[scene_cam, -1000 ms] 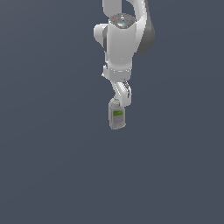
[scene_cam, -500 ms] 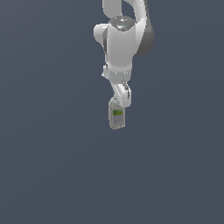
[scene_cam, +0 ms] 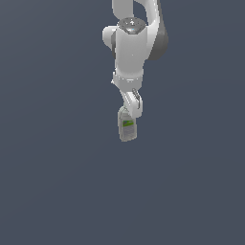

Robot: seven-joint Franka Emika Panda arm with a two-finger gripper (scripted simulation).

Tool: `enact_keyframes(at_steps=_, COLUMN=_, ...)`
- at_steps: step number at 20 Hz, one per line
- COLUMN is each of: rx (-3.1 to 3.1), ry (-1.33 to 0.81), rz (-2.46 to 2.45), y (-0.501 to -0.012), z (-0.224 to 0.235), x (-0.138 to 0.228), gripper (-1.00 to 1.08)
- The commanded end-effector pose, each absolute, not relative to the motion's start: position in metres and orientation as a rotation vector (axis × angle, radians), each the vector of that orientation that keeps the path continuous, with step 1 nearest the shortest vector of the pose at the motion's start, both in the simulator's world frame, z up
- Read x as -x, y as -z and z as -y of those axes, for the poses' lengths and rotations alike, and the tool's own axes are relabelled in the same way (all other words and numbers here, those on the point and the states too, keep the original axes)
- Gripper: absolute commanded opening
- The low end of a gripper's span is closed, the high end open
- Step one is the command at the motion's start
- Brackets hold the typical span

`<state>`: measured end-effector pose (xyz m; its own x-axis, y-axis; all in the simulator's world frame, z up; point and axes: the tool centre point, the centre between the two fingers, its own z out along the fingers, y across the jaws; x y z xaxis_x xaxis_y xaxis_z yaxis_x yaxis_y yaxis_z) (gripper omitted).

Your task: Pick up the object and move it to a goal position.

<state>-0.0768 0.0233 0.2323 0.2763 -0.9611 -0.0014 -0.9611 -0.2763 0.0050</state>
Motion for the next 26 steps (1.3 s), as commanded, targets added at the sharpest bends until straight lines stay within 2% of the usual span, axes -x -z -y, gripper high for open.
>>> enact_keyframes(at_steps=1, rx=-2.510, ry=-0.004, rz=1.892, y=-0.241, z=-0.017, x=0.071, gripper=-1.00)
enact_keyframes(at_steps=26, rx=-2.509, ry=-0.002, rz=1.890, y=-0.343, z=0.110, x=-0.018, gripper=-1.00)
